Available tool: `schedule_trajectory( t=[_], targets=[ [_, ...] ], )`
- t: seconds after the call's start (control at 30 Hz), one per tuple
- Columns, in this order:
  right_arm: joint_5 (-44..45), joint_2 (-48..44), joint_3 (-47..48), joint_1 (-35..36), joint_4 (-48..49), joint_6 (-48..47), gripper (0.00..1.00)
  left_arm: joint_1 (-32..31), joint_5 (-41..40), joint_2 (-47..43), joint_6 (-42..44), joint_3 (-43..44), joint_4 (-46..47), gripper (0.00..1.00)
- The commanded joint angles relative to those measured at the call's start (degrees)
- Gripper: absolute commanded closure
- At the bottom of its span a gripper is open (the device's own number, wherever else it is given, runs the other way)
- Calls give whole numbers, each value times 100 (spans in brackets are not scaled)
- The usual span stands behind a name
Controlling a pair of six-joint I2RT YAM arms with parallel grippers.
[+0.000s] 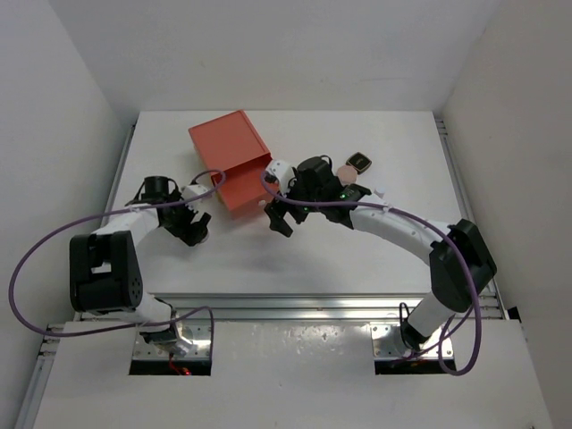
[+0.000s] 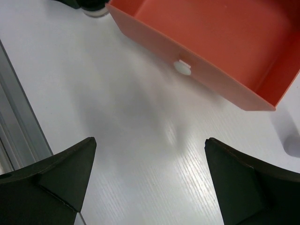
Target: Organize the makeup
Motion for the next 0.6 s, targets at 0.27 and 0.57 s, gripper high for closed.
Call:
schedule_trajectory(
  t=[0.27,0.57],
  targets=[
    [347,-161,-159,-14,-13,-49,1,-529,-48,292,-182,-233,485,6],
    [443,-125,-142,-14,-66,-102,1,-529,5,407,-288,-233,600,33]
  ],
)
